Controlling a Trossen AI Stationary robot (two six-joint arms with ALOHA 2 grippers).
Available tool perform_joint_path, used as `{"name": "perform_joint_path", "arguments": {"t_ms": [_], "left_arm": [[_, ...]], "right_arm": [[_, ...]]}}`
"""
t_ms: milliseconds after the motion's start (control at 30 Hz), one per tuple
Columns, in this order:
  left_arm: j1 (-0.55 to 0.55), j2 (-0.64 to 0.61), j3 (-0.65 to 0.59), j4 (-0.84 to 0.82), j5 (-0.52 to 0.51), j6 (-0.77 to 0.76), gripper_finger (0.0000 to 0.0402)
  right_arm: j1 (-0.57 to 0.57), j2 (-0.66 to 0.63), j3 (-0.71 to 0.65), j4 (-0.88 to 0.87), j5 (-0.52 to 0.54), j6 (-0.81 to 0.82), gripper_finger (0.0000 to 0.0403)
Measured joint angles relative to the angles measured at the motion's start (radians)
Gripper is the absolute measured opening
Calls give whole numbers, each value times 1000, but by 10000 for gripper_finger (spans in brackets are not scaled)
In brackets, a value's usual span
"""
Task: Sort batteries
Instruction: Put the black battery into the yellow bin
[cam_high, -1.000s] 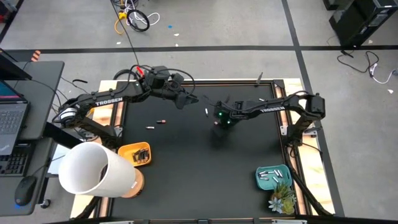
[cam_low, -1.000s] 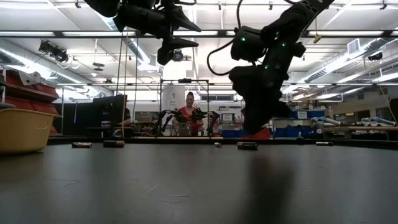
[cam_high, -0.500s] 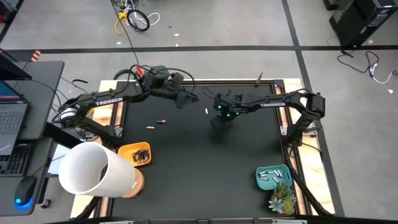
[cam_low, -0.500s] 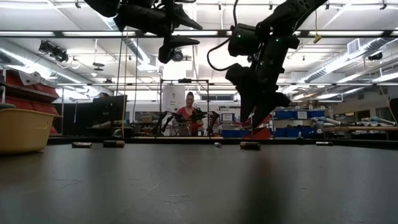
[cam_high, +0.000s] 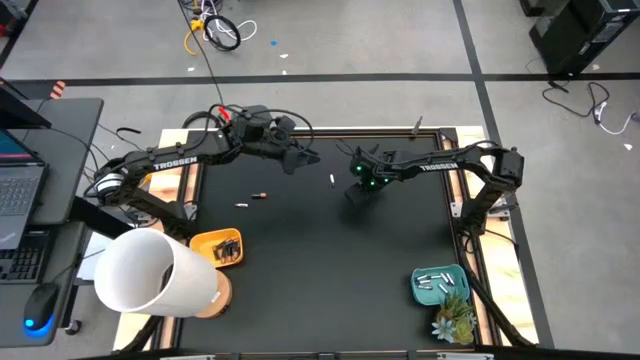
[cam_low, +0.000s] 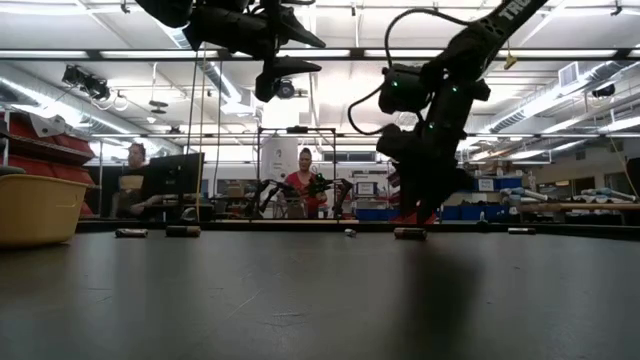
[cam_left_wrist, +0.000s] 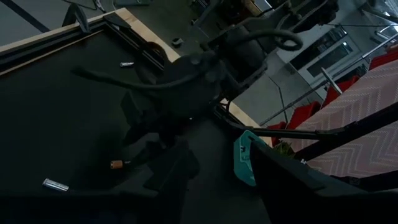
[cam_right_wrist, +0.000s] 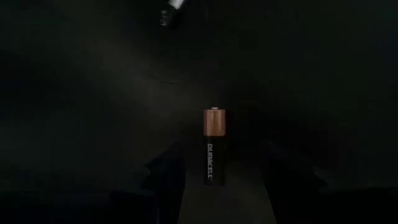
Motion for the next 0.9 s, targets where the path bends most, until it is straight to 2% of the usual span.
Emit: {"name": "perform_joint_path", "arguments": {"t_ms": [233, 367, 467, 600, 900], "left_arm": [[0, 0, 0, 0, -2, 0, 186], [0, 0, 0, -1, -2, -4, 186], [0, 0, 0, -1, -2, -6, 186], [0, 0, 0, -1, -3, -3, 186], [0, 0, 0, -3, -2, 2, 186]], "right_arm": [[4, 87, -1, 10, -16, -27, 188], [16, 136, 16, -1, 26, -30, 175], [15, 143, 16, -4, 37, -32, 133], [13, 144, 15, -25, 37, -86, 31], [12, 146, 45, -59, 29, -113, 23]]}}
